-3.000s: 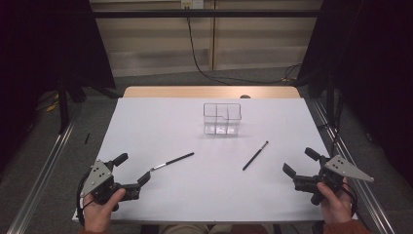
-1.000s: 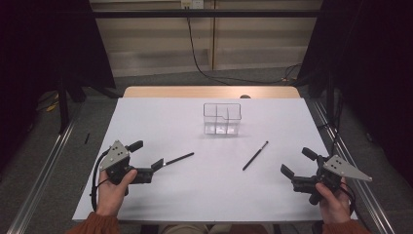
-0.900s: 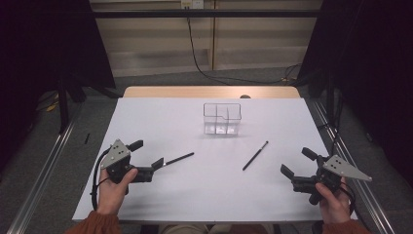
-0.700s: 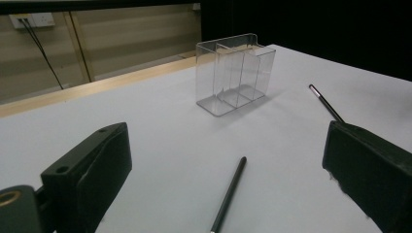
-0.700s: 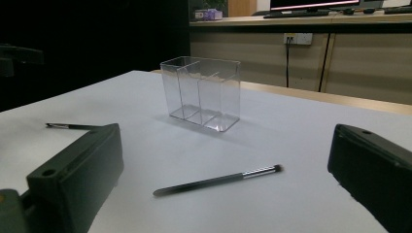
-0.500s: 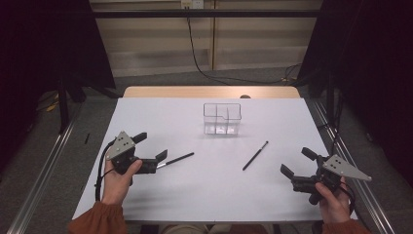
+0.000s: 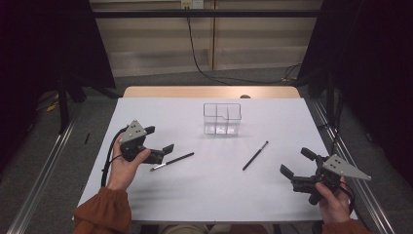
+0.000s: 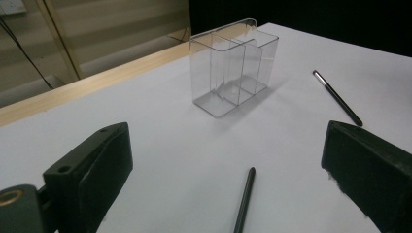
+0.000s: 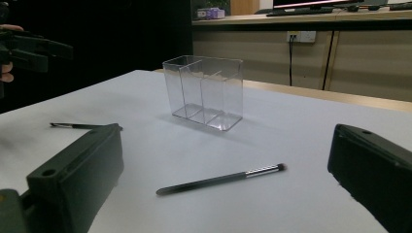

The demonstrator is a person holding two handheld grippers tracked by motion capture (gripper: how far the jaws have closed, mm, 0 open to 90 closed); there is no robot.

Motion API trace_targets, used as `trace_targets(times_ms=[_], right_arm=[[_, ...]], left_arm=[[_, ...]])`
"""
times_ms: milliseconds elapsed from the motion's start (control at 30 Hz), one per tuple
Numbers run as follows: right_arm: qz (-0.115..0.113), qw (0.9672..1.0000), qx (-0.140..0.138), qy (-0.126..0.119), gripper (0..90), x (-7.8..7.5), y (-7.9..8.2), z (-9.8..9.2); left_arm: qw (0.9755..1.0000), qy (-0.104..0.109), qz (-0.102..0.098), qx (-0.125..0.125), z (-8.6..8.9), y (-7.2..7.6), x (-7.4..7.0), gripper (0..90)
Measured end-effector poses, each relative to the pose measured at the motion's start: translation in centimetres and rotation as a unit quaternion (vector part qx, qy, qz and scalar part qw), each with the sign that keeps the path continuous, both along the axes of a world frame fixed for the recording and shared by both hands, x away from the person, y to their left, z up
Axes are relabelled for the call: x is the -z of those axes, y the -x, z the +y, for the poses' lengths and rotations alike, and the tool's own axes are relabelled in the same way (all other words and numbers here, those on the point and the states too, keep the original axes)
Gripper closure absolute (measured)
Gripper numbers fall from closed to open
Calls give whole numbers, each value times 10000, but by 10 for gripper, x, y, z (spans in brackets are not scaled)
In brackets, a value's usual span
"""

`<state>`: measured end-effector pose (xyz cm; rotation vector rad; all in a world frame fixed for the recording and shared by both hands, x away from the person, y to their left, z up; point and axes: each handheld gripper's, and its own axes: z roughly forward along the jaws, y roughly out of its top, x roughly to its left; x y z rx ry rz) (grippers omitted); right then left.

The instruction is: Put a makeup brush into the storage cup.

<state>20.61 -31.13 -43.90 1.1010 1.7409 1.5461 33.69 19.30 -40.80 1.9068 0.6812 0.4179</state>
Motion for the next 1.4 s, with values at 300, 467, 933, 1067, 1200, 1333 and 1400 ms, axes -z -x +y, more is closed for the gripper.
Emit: trace_targets(times_ms=[300, 467, 933, 1067, 1200, 1333, 1400], right_arm=[[21, 10000, 7, 15, 0, 1, 0, 0], [35, 10000, 7, 10, 0, 1, 0, 1], [102, 9999, -17, 23, 0, 2, -1, 1], [96, 9999, -59, 58, 0, 2, -1, 1], [100, 9999, -88, 51, 0, 2, -1, 2], [105, 9999, -83, 47, 0, 2, -2, 2], [121, 9998, -119, 54, 0, 2, -2, 2]], left_arm=[[9978, -479, 413, 183, -3, -7, 7, 45], [9948, -753, 590, 349, -7, -12, 1, 67], [9668, -1997, 1461, 637, -14, -30, 16, 57], [9507, -2329, 1815, 951, -17, -30, 18, 57], [9430, -2539, 1865, 1077, -20, -29, 19, 59], [9325, -2673, 2095, 1226, -25, -32, 20, 51], [9264, -2821, 2180, 1215, -27, -34, 22, 52]])
